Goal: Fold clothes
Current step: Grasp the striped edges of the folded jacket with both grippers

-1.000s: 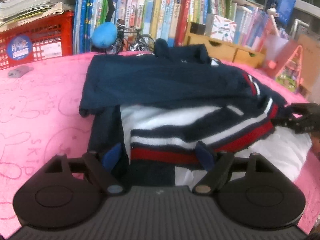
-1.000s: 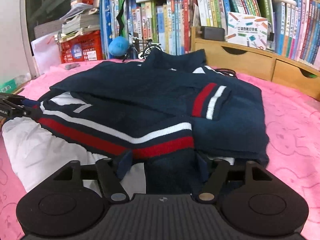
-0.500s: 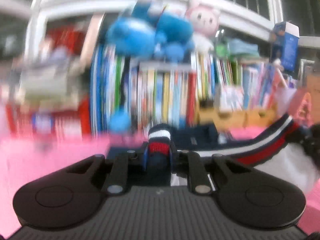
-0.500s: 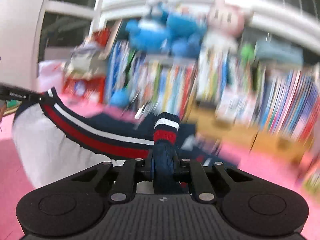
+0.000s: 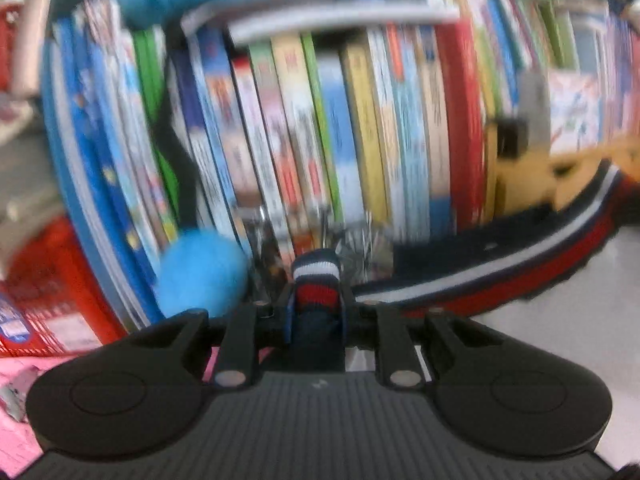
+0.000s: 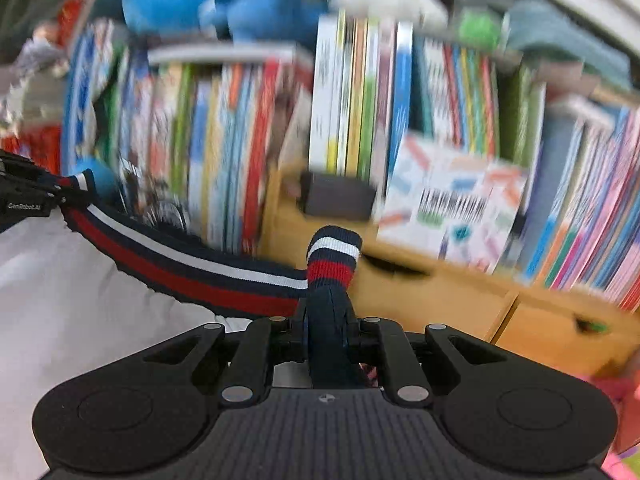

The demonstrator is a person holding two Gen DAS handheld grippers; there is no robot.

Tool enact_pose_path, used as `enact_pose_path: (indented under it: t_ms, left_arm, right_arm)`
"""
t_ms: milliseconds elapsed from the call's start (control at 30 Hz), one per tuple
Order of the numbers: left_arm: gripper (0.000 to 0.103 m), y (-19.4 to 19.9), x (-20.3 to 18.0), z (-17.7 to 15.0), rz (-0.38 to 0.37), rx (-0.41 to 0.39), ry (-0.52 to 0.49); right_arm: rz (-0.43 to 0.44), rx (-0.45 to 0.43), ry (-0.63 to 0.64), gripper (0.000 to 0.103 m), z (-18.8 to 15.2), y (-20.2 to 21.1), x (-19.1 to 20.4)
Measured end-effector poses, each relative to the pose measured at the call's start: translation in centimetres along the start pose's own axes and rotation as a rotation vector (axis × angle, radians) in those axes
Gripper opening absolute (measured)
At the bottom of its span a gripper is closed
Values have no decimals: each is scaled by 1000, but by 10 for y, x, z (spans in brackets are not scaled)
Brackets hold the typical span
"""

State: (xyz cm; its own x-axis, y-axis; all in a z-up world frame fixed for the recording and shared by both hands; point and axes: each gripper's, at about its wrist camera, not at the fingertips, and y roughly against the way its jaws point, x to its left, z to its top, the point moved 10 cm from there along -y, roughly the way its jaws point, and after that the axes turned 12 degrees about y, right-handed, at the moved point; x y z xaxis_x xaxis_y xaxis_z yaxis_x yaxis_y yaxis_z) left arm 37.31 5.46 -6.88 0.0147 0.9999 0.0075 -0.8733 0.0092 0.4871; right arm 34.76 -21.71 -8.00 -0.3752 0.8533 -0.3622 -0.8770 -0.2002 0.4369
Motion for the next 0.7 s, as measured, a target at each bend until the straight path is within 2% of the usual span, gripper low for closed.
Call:
enact_pose_path:
  t_ms: [67,133,167,200,267,300,333,400,467,533,600,700]
  left_arm:
    - [25,-6,7,-5,16,24,3]
    - [33,-7,15,-5,48,44,21]
    - [40,-8,19,-5,64,53,30]
    - [45,-8,23,-5,80,63,39]
    - [48,-9,31,-4,111,83,56]
    - [46,2,37,0,120,63,84]
    - [47,19,41,4,127,32,100]
    - [47,60,42,8,142,-36,82]
    - [48,105,31,0,123,-74,55]
    - [48,141,12,-22,100,-79,10]
    - [50,168,-9,-50,105,-83,-59]
    - [50,176,-28,-88,158,-45,-172]
  right_arm:
    - [2,20,-2,16,-9,-9,1]
    - [7,47,-9,17,-17,-18,1]
    - [14,67,-17,18,-20,-24,1]
    - [20,88,-25,24,-23,-31,0]
    - [15,103,-24,29,-23,-31,0]
    - [-5,89,-9,36,-19,-21,-1]
    - [-24,75,5,47,-15,-11,-1]
    - [-63,47,35,62,-7,10,-2]
    - [-102,18,64,63,1,30,-3]
    - [-112,-19,144,63,7,58,16]
    - [-84,-65,253,62,7,83,55]
    - [-47,-138,431,62,5,115,125]
